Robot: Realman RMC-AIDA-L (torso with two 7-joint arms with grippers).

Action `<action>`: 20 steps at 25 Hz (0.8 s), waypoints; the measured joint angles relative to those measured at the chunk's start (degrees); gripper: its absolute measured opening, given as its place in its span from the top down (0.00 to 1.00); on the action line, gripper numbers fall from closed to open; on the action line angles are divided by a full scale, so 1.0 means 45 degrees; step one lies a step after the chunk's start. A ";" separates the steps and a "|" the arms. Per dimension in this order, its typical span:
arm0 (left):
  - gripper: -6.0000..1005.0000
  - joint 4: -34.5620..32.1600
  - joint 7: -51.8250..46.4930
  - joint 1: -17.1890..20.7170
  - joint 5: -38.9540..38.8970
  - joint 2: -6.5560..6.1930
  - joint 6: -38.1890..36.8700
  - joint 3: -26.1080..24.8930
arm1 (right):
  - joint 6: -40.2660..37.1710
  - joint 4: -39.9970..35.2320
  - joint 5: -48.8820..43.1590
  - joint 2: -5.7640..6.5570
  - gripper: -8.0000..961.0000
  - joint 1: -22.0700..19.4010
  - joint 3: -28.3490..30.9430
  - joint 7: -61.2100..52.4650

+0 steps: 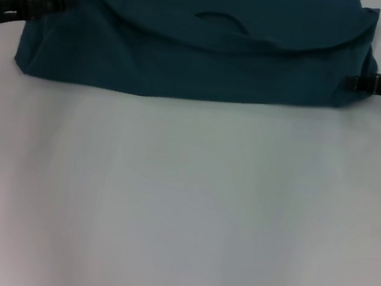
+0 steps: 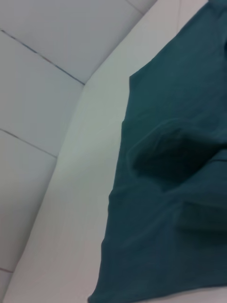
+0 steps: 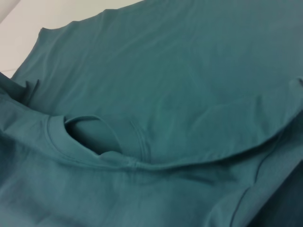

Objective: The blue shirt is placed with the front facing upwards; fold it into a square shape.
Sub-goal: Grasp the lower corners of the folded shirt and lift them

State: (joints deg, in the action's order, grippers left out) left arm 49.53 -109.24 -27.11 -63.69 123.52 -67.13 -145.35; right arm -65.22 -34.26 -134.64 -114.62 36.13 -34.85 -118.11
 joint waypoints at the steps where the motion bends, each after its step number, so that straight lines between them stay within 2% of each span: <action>1: 0.13 -0.0003 0.0000 0.0000 0.0022 -0.0008 0.0012 0.0063 | 0.0033 0.0001 0.0008 0.0005 0.72 -0.0009 0.0000 -0.0001; 9: 0.13 -0.0114 -0.0081 -0.0040 0.1273 -0.0041 0.0286 0.0263 | 0.0053 -0.0012 0.0068 0.0044 0.86 -0.0039 0.0035 -0.0005; 14: 0.13 -0.0606 -0.0033 -0.0074 0.1941 -0.0083 0.1023 0.0270 | -0.0006 0.0002 0.0076 0.0050 0.95 -0.0004 0.0009 -0.0082; 20: 0.13 -0.0986 -0.0033 -0.0136 0.2493 -0.0087 0.1769 0.0270 | -0.0032 0.0013 0.0076 0.0045 0.95 0.0014 0.0074 -0.0111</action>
State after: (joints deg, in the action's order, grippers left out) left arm 45.09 -109.39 -27.72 -52.47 123.13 -59.17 -144.13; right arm -65.36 -34.20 -134.29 -114.42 36.19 -34.51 -118.61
